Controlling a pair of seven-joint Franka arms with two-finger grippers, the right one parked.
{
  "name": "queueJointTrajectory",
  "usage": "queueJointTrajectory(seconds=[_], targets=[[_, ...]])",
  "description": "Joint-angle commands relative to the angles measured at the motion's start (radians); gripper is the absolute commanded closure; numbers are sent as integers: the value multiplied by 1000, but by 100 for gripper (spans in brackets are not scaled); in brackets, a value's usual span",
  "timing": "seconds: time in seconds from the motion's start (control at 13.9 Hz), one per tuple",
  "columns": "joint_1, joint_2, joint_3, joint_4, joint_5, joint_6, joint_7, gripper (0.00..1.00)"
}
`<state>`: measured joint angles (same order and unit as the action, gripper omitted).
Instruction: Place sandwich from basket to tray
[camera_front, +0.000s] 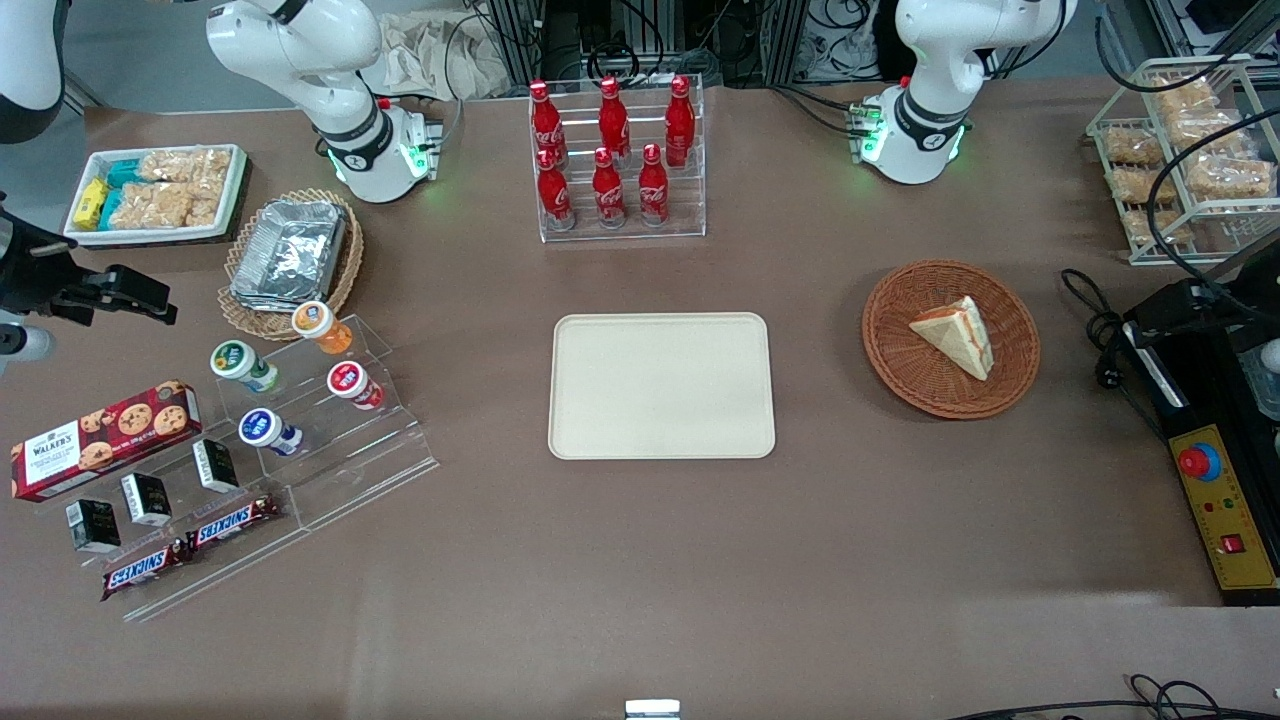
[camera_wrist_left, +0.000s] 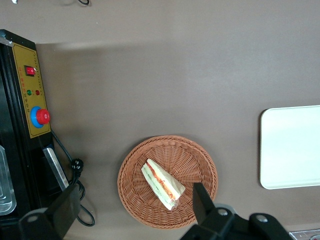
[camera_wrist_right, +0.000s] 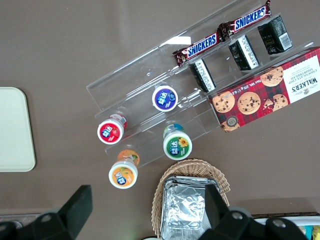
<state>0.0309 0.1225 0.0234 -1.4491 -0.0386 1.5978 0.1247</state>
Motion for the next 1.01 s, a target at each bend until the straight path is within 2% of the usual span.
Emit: queueJointTrajectory(seconds=[0.0, 0.65, 0.93], targets=[[1, 3, 1, 15, -10, -12, 15, 0], [1, -1, 1, -14, -20, -71, 3, 0], [3, -119, 3, -210, -21, -35, 1, 0]])
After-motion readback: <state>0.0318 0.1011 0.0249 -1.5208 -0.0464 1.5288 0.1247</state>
